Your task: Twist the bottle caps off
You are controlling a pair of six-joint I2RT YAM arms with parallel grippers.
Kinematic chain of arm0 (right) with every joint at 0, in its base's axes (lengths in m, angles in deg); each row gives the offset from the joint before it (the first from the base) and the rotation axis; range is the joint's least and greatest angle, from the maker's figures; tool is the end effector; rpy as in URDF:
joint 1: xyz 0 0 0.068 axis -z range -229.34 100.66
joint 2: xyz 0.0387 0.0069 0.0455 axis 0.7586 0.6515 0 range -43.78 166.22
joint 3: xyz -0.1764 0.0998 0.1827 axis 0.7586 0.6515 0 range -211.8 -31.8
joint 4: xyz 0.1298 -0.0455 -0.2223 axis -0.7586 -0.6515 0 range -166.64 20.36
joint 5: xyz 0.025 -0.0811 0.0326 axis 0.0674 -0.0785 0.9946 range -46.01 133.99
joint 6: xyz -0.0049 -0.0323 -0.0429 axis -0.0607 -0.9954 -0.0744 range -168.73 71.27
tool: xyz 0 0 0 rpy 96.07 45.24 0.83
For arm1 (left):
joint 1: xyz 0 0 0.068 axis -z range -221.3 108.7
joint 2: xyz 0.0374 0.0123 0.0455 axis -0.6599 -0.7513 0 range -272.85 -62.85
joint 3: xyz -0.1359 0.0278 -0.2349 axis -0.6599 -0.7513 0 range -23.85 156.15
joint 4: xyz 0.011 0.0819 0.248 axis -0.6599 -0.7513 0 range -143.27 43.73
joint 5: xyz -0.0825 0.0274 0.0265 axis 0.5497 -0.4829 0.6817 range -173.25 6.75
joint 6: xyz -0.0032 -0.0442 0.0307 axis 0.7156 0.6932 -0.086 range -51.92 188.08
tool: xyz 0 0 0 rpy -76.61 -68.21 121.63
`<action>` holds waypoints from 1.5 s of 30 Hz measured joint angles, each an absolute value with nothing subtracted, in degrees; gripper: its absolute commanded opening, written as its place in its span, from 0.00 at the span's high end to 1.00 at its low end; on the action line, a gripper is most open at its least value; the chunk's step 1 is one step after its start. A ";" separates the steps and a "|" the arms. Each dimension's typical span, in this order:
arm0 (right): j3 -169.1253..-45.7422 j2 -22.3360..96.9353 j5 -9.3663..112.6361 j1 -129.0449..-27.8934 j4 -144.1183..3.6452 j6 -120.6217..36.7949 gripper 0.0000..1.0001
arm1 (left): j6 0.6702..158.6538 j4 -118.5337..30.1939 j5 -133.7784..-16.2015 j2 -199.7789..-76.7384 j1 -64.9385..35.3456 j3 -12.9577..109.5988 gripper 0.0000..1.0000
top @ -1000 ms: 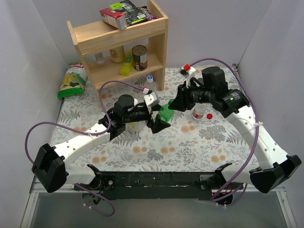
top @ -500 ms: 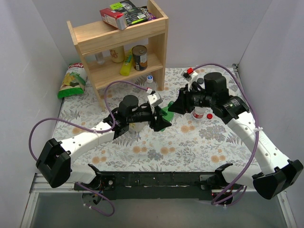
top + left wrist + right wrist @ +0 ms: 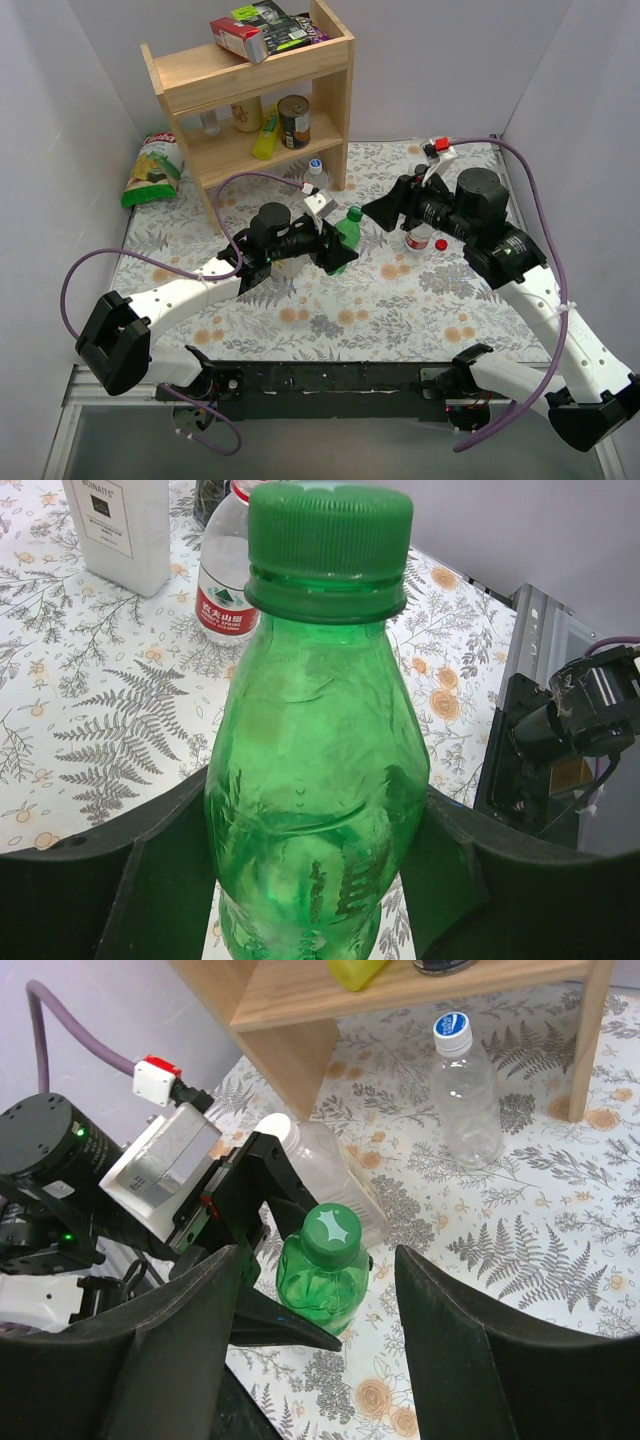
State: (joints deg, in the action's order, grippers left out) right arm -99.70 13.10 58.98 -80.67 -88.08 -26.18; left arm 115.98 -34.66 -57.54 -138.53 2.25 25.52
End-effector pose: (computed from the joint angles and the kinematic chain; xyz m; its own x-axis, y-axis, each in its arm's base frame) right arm 0.1765 0.1182 0.4264 -0.3785 0.2033 -0.9030 -0.6238 0.6647 0.4111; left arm 0.2094 -0.2201 0.2876 -0.8095 -0.1530 -0.5668 0.4836 0.3736 -0.7915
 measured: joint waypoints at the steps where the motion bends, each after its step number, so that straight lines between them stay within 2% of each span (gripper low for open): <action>1: -99.52 13.36 58.54 -80.91 -87.75 -25.83 0.30 | 116.13 -34.63 -57.65 -138.53 2.25 25.49 0.61; 5: -98.43 14.70 57.64 -81.72 -86.13 -24.30 0.30 | 116.48 -34.63 -57.89 -138.53 2.25 25.49 0.61; 19: -96.49 19.83 57.84 -84.41 -81.72 -20.76 0.38 | 116.53 -34.66 -57.97 -138.53 2.34 25.49 0.61; 28: -95.94 20.23 57.58 -84.65 -80.51 -20.39 0.58 | 116.51 -34.74 -58.26 -138.49 2.34 25.47 0.61; 31: -95.70 20.64 57.40 -84.54 -80.08 -20.52 0.70 | 116.48 -35.22 -58.63 -138.44 2.32 25.47 0.61; 32: -95.65 20.75 57.40 -84.54 -79.95 -20.59 0.81 | 116.48 -35.40 -58.72 -138.40 2.32 25.47 0.61; 36: -95.02 20.82 58.19 -84.32 -78.83 -21.79 0.96 | 116.44 -35.77 -58.83 -138.05 2.25 25.34 0.61; 41: -93.95 20.58 61.93 -83.58 -76.62 -23.67 0.99 | 115.81 -35.66 -57.84 -137.40 2.10 24.82 0.61; 45: -90.12 18.28 71.98 -79.47 -71.49 -24.65 0.99 | 115.50 -35.12 -53.32 -136.76 1.95 24.51 0.60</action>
